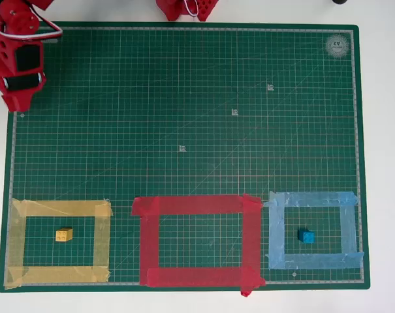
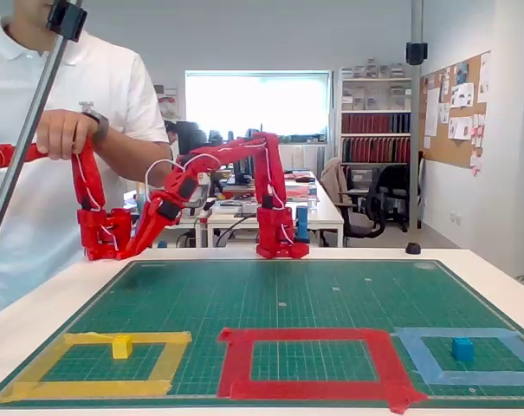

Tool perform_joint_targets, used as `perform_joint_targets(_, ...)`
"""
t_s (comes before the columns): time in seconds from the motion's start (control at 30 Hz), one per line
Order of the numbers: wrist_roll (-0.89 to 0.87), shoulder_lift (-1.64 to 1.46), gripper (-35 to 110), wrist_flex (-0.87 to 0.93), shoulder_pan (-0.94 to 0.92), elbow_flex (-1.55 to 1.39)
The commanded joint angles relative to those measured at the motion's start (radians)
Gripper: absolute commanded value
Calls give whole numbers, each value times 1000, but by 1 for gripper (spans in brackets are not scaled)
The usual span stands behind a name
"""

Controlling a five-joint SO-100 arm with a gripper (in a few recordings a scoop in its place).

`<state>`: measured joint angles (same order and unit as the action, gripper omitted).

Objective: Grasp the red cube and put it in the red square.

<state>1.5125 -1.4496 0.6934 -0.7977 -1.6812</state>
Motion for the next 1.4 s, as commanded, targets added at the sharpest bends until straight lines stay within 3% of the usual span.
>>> perform_joint_targets(0.0,5,11,-1,-74,140,63)
perform_joint_targets(0.13,21,144,0,-339,298,49)
perform_joint_targets(0.27,20,339,-1,-308,482,258)
perform_joint_targets(0.47,-43,634,-1,265,716,884)
perform_joint_targets(0.63,-144,744,-1,607,864,1230)
perform_joint_targets(0.93,-281,914,-1,991,1025,1618)
perform_joint_targets(1.2,-319,1071,-1,974,1011,1770)
perform_joint_targets(1.37,-362,1071,-1,859,963,1766)
